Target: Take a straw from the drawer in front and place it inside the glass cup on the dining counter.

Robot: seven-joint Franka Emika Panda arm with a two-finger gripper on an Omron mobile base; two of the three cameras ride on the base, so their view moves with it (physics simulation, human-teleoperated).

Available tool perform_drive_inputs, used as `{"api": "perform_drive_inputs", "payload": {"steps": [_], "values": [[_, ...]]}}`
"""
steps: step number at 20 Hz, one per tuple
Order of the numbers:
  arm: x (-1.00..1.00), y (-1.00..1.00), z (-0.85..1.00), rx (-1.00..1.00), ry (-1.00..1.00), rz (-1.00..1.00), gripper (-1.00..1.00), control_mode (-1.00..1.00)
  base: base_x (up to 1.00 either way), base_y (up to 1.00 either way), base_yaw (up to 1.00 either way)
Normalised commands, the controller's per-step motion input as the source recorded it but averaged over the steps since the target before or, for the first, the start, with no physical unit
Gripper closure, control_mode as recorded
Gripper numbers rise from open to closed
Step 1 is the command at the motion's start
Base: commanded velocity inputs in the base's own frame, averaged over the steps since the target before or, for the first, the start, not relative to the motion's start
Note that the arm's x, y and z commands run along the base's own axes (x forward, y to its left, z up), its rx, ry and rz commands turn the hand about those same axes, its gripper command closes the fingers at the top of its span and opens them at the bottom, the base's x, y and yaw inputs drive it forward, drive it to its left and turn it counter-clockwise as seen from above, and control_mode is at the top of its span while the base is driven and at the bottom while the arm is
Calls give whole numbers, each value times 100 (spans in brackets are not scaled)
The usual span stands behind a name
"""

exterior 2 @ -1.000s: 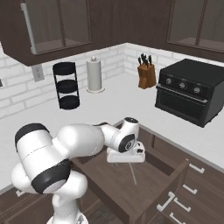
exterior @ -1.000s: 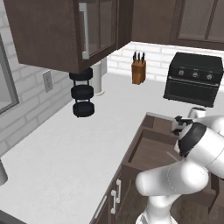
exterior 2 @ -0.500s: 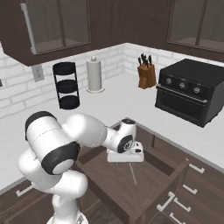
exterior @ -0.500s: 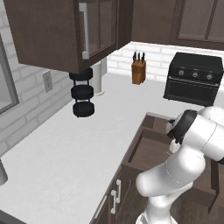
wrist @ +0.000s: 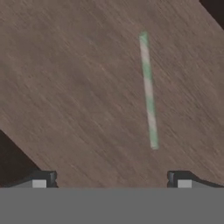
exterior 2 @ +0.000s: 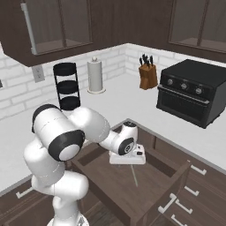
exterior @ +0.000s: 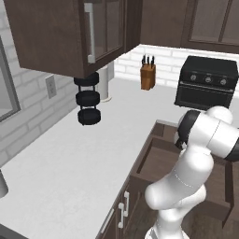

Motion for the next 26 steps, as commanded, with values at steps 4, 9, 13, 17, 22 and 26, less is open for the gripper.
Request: {"api": "perform_drive_inputs", "payload": {"steps": [4, 9, 13, 17, 22, 26], "values": [[2, -2, -13, 0, 0, -3, -100, -100, 0, 0, 0], [12, 0, -38, 0, 1, -3, -100, -100, 0, 0, 0], [9, -2, -32, 0, 0, -2, -100, -100, 0, 0, 0], [1, -18, -16, 0, 0, 0, -100, -100, 0, 0, 0], [5, -16, -20, 0, 0, 0, -100, -100, 0, 0, 0], [15, -5, -35, 0, 0, 0, -100, -100, 0, 0, 0]]}}
